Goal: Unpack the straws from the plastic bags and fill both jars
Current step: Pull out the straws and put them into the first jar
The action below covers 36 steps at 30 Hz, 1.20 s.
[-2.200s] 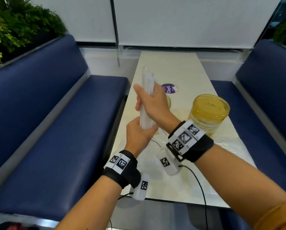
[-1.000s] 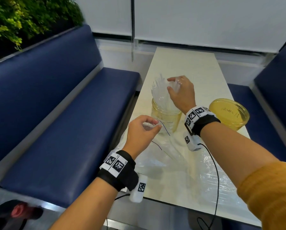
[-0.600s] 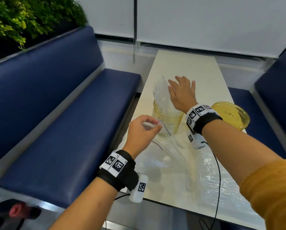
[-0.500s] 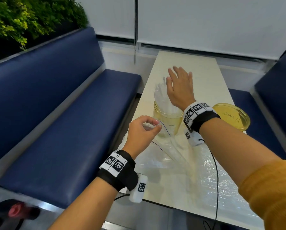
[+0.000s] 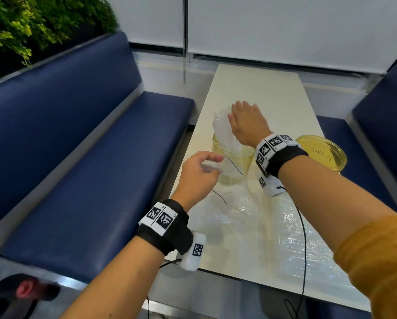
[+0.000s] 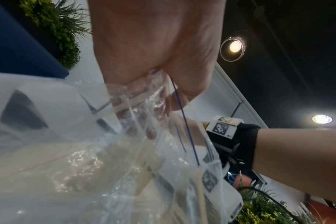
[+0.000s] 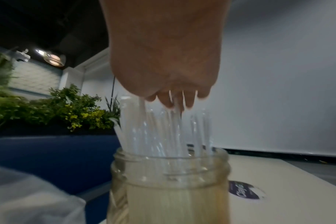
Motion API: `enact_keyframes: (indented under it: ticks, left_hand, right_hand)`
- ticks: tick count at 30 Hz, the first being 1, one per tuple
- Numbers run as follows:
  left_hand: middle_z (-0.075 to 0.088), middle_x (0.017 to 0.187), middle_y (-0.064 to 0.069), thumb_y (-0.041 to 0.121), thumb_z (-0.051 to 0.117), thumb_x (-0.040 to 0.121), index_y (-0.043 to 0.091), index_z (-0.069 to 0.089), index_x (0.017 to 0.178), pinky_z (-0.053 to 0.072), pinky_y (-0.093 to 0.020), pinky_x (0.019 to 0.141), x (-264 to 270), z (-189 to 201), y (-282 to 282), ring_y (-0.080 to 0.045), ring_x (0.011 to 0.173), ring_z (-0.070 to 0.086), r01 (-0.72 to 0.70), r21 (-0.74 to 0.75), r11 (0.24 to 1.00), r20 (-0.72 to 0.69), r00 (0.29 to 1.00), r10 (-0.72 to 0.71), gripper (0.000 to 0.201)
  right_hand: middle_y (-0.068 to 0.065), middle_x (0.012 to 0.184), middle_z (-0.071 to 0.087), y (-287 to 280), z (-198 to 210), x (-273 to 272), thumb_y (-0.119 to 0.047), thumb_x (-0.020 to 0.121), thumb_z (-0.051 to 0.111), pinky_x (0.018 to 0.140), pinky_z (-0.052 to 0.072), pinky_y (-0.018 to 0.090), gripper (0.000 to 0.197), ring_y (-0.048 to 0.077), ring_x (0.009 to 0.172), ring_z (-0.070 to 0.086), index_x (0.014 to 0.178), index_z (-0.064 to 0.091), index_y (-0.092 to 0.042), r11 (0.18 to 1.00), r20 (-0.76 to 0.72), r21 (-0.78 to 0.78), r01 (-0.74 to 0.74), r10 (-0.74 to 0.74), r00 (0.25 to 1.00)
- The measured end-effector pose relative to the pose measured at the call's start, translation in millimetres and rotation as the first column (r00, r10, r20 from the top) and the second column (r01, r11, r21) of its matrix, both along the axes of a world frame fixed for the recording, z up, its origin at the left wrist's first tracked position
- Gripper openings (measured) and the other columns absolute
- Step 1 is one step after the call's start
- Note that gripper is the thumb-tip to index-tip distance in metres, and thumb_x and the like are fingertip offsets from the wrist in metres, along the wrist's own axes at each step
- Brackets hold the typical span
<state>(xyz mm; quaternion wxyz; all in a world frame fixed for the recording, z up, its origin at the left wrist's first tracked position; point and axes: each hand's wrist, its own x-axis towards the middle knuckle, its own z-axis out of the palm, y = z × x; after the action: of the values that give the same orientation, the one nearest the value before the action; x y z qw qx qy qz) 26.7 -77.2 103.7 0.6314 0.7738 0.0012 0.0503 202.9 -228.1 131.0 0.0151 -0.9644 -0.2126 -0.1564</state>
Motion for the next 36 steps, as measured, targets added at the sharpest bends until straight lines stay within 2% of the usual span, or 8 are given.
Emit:
enact_keyframes:
  ticks: [5, 9, 11, 14, 18, 21, 26, 36]
  left_hand:
    - [0.064, 0.127, 0.005, -0.018, 0.047, 0.079, 0.015, 0.068, 0.118, 0.042, -0.013, 0.048, -3.0, 1.5, -2.4, -0.011, 0.102, 0.071, 0.071, -0.008, 0.997, 0.012, 0.997, -0.071, 0.055]
    - [0.062, 0.131, 0.003, -0.019, 0.045, 0.076, 0.015, 0.063, 0.128, 0.047, -0.011, 0.055, -0.8, 1.7, -3.3, -0.014, 0.109, 0.068, 0.106, 0.003, 0.994, 0.017, 0.994, -0.106, 0.064]
    - [0.062, 0.131, 0.0, -0.019, 0.047, 0.074, 0.012, 0.062, 0.129, 0.049, -0.011, 0.062, 1.1, 2.3, -3.8, -0.015, 0.112, 0.067, 0.112, 0.009, 0.994, 0.037, 0.993, -0.112, 0.065]
    - [0.06, 0.132, 0.0, -0.02, 0.055, 0.073, 0.012, 0.061, 0.13, 0.057, -0.018, 0.067, 1.5, 4.0, -7.4, -0.015, 0.113, 0.065, 0.127, -0.013, 0.992, 0.039, 0.991, -0.126, 0.065]
    - [0.059, 0.133, 0.005, -0.019, 0.057, 0.075, 0.015, 0.063, 0.129, 0.061, -0.032, 0.077, -1.0, 0.6, -12.1, -0.011, 0.108, 0.068, 0.135, -0.003, 0.991, 0.044, 0.99, -0.135, 0.065]
    - [0.059, 0.13, 0.004, -0.021, 0.052, 0.073, 0.013, 0.062, 0.129, 0.056, -0.02, 0.074, -2.5, -1.6, -11.0, -0.014, 0.108, 0.069, 0.147, 0.043, 0.988, 0.05, 0.988, -0.149, 0.066]
    - [0.059, 0.131, 0.005, -0.019, 0.051, 0.077, 0.014, 0.062, 0.128, 0.05, -0.014, 0.061, -4.1, -4.3, -10.9, -0.014, 0.107, 0.069, 0.144, 0.061, 0.988, 0.06, 0.987, -0.148, 0.062]
    - [0.063, 0.123, 0.01, 0.018, 0.089, 0.072, 0.02, 0.06, 0.132, 0.047, -0.012, 0.099, -7.0, -18.0, -8.5, 0.001, 0.114, 0.06, 0.141, 0.221, 0.965, 0.091, 0.982, -0.164, 0.066]
  right_hand:
    - [0.011, 0.138, 0.056, -20.0, 7.2, -25.6, -0.033, 0.106, 0.033, 0.113, 0.032, 0.041, 0.045, 0.027, 0.13, 0.048, 0.134, 0.058, -0.008, 0.932, 0.023, 0.36, -0.038, 0.032, 0.999]
    - [-0.001, 0.07, 0.072, -17.6, 45.8, -81.3, -0.037, 0.1, 0.047, 0.067, 0.054, 0.032, 0.043, 0.015, 0.063, 0.068, 0.076, 0.075, -0.014, 0.809, -0.004, 0.567, -0.157, 0.194, 0.981]
    - [0.0, 0.06, 0.071, -12.4, 52.6, -112.4, -0.03, 0.098, 0.054, 0.062, 0.055, 0.024, 0.042, 0.012, 0.053, 0.068, 0.068, 0.075, -0.01, 0.861, -0.299, 0.484, -0.156, 0.331, 0.895]
    - [0.007, 0.088, 0.075, -3.0, 30.9, -140.8, -0.025, 0.101, 0.051, 0.077, 0.054, 0.029, 0.033, 0.021, 0.082, 0.071, 0.094, 0.077, -0.005, 0.965, -0.638, 0.113, -0.235, 0.252, 0.727]
    - [0.015, 0.122, 0.063, 7.4, -7.2, -155.1, -0.025, 0.103, 0.046, 0.078, 0.041, 0.032, 0.03, 0.032, 0.108, 0.06, 0.121, 0.063, -0.008, 0.968, -0.612, -0.148, -0.204, 0.073, 0.788]
    - [0.014, 0.131, 0.055, 6.9, -27.9, -152.3, -0.039, 0.102, 0.047, 0.086, 0.046, 0.038, 0.043, 0.032, 0.116, 0.056, 0.137, 0.05, -0.014, 0.905, -0.606, -0.371, -0.208, -0.067, 0.793]
    - [0.011, 0.137, 0.055, 4.0, -39.8, -144.3, -0.033, 0.101, 0.049, 0.094, 0.046, 0.038, 0.043, 0.032, 0.12, 0.056, 0.14, 0.05, -0.016, 0.922, -0.683, -0.317, -0.224, -0.058, 0.728]
    - [0.008, 0.119, 0.064, 0.0, 0.8, -140.0, -0.028, 0.101, 0.051, 0.079, 0.042, 0.032, 0.031, 0.025, 0.098, 0.059, 0.125, 0.062, -0.013, 0.947, -0.728, -0.237, -0.219, -0.024, 0.685]
